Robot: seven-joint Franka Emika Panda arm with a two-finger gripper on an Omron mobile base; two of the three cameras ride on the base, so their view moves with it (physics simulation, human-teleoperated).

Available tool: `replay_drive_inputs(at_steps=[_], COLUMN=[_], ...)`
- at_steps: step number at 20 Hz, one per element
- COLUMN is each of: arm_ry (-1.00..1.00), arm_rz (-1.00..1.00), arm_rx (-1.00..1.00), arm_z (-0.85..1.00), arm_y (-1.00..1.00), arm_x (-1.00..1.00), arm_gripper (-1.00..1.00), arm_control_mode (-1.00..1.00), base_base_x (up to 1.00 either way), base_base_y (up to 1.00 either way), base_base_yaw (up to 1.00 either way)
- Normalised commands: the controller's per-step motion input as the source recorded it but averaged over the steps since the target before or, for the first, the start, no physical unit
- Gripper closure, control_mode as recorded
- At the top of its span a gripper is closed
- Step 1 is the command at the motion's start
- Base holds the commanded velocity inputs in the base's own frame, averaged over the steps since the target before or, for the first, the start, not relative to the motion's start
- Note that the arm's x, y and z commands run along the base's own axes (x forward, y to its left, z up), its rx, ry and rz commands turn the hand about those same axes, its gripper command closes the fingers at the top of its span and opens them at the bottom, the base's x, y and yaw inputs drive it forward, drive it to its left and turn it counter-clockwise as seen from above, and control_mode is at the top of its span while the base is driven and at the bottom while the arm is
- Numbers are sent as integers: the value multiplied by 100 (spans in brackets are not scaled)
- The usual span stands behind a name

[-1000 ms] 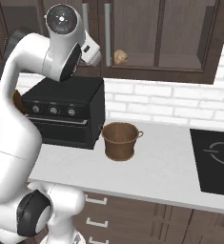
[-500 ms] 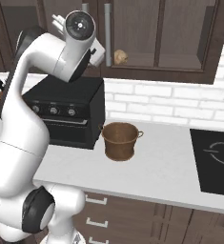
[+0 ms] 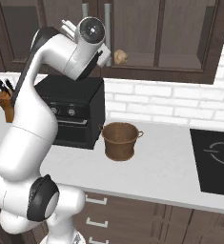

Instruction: Open the cabinet, pick up the bread from the cabinet and place it in the basket. Then move the basket to the dining counter.

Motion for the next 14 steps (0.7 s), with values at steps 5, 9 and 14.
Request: replay_drive_inputs(at_steps=[5,9,14], arm_ry=[0,0,0], arm_rz=[0,0,0], arm_rx=[0,0,0], arm_z=[-4,-1,-8], arm_y=[8,0,0], arm_x=[40,42,55], arm_gripper=[-100,-100,-100], arm_control_mode=[-100,-100,-100], base_base_x=[0,0,0], base_base_y=[0,0,0], base_base_yaw=[0,0,0])
